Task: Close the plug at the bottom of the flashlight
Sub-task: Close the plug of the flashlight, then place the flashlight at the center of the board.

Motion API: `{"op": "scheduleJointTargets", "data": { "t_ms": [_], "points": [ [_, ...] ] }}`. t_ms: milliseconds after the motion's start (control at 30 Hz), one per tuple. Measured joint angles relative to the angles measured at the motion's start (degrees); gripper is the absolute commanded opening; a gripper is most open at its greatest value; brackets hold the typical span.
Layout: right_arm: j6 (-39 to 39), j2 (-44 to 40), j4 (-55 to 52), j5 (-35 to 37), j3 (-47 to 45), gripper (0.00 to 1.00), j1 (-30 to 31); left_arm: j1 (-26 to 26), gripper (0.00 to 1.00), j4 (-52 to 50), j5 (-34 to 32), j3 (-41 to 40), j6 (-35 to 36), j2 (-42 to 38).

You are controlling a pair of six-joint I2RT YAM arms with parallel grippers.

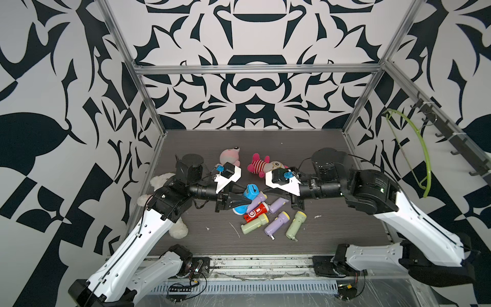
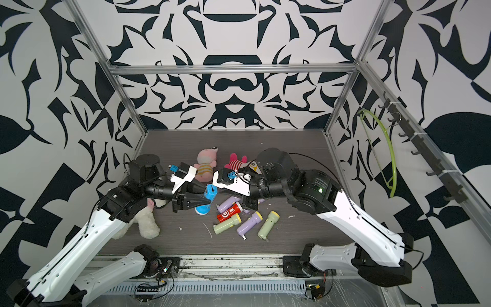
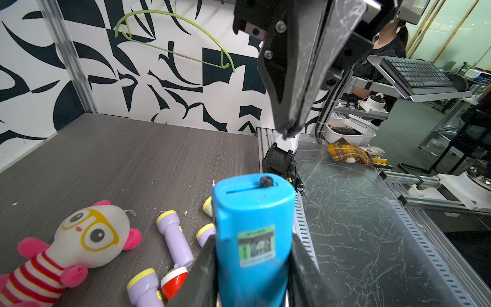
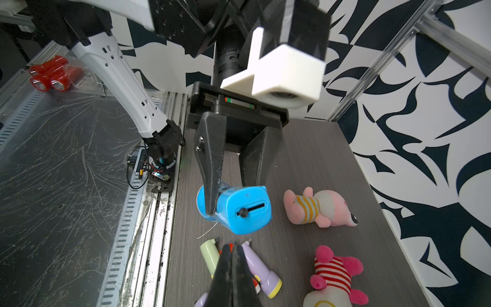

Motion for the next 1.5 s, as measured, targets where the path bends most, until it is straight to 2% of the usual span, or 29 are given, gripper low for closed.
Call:
{"op": "scheduleJointTargets", "data": {
  "t_ms": [67,167,467,533,800,1000,1133,1367,1500],
  "points": [
    [0.13,-0.24,-0.07,0.26,0.02,0.21,0.00,0.02,0.00,0.00,0.00,0.00,0.04,-0.04],
    [0.31,-0.02,-0.31,0.55,-0.04,0.31,0.00,0.20,0.00,0.02,0.00,0.00,0.04,-0.04],
    [0.52,4.61,-0.81,0.37,1.16,0.33,0.00,0.35,0.00,0.28,-1.66,0.00,-0.55,-0.02],
    [0.55,4.92,-0.42,0.59,0.83,0.34,0.00,0.31,0.00,0.74,-6.14,0.00,-2.14,-0.02],
    [1.51,3.67,1.81,2.73,-2.75,0.35,0.00,0.74,0.00,-0.07,-31.56,-0.15,-10.36,1.01],
    [4.13,3.67,3.32,2.95,-6.62,0.35,-1.29,0.98,0.00,-3.21,-45.72,-1.75,-17.03,1.55],
    [7.43,3.67,3.98,3.21,-9.22,0.35,-4.33,0.98,0.00,-6.05,-55.15,-3.28,-22.62,3.58],
    [13.07,3.02,4.46,7.69,-12.50,0.37,-6.51,1.20,0.00,-8.52,-64.57,-8.24,-30.51,9.11],
    [15.74,-0.17,4.33,11.19,-14.29,0.41,-6.88,3.43,0.01,-6.47,-64.26,-13.18,-32.83,10.19]
  ]
}}
